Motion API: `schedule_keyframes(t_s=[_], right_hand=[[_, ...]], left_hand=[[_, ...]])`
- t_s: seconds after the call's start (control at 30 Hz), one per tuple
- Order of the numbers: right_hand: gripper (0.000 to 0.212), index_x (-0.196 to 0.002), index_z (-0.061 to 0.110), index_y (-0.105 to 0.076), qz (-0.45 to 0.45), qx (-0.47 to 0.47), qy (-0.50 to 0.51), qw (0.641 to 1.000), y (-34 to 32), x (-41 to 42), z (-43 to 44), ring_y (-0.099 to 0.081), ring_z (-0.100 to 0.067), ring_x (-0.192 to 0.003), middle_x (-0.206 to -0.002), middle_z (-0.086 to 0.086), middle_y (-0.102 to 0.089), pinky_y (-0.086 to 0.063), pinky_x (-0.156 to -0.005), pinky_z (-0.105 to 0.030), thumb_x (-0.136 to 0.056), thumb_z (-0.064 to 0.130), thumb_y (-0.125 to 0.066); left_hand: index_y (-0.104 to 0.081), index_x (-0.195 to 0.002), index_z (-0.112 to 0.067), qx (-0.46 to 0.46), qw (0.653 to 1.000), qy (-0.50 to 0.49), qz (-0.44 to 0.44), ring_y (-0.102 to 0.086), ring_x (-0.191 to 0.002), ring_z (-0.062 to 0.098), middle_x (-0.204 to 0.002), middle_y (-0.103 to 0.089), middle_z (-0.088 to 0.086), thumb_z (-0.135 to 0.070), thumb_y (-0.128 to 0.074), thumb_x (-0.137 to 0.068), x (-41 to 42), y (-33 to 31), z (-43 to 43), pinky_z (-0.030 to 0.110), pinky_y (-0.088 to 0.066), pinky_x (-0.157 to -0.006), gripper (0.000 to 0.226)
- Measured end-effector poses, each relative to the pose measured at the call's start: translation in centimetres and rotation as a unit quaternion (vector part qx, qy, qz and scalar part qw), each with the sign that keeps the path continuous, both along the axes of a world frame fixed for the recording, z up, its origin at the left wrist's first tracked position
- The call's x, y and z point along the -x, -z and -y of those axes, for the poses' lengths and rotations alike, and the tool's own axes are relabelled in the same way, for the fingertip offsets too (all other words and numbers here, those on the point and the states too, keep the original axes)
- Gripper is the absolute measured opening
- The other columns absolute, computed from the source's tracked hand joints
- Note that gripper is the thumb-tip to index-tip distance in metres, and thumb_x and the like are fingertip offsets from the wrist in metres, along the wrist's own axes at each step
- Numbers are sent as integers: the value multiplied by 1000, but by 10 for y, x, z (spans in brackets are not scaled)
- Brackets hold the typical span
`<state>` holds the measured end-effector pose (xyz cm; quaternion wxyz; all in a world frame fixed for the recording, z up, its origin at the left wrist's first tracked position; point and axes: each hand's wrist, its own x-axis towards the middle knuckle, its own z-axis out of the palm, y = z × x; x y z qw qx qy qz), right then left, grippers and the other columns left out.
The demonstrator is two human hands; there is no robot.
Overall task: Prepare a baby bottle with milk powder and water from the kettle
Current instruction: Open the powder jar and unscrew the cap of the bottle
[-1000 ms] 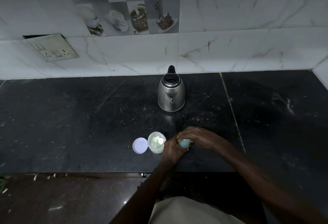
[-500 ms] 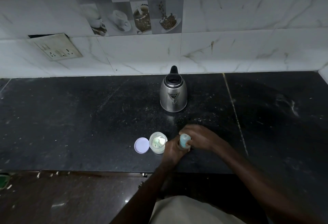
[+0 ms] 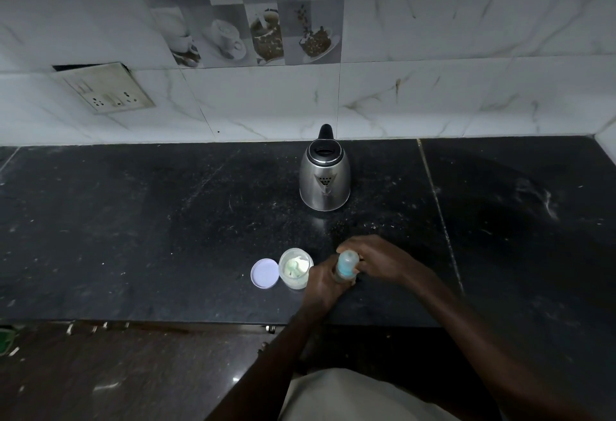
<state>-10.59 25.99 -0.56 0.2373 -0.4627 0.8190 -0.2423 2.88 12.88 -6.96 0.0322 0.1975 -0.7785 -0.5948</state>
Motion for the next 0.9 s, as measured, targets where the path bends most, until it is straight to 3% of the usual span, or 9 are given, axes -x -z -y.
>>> schedule_keyframes(t_s=[0.1,0.23,0.33,0.43,0.5,0.63,0.9], right_hand=[[29,-105,17,-73,-5,-7,-2,1000,2,-3,2,-68,-15,-94,-104,1,-71,-55,-84,-40,-87,31,-56],[23,-103,13,-73,-14,9,5,1000,10,-9,2,-67,-16,-96,-107,-1,-69,-56,-85,-41,-84,19,-60],[28,-111,15,-72,-7,6,25,1000,18,-9,-1,-65,-16,-104,-115,-1,-66,-56,-90,-40,-84,15,-68],[58,-134,20,-62,-9,-30,50,998,21,-13,-2,-60,-14,-119,-135,4,-58,-53,-101,-36,-79,12,-78],[64,-138,21,-60,-19,-38,72,996,20,-18,-1,-58,-12,-120,-139,7,-54,-52,-101,-34,-78,19,-81],[46,-117,31,-63,-68,-44,101,992,20,-28,3,-62,-12,-104,-122,13,-53,-57,-83,-37,-75,37,-81],[47,-116,9,-71,-127,-7,41,991,28,-22,5,-64,-23,-94,-111,-5,-64,-53,-80,-34,-75,25,-86]], left_hand=[[-74,-104,-26,16,1000,0,6,-74,-94,2,-97,-78,-8,-39,-81,-89,1,5,0,23,-57,-81,21],[-71,-104,-26,0,1000,7,10,-75,-93,6,-97,-79,-6,-30,-88,-80,3,8,1,32,-60,-81,29],[-70,-114,-29,-33,999,-3,0,-74,-101,5,-106,-78,-9,-29,-93,-75,1,4,-2,26,-60,-85,45],[-72,-110,-29,-27,998,-41,-25,-73,-100,0,-107,-78,-3,-23,-84,-89,-1,2,-8,17,-56,-81,26],[-73,-104,-26,-54,996,-69,-28,-71,-96,-4,-106,-79,5,-10,-78,-93,-2,-1,-11,11,-52,-79,20],[-73,-105,-32,-71,995,-60,-41,-72,-93,0,-101,-79,-9,-19,-86,-87,-4,0,-11,14,-52,-78,26],[-70,-106,-28,-55,997,-34,-48,-70,-90,-3,-96,-77,-16,-9,-82,-89,-2,2,-4,13,-50,-76,29]])
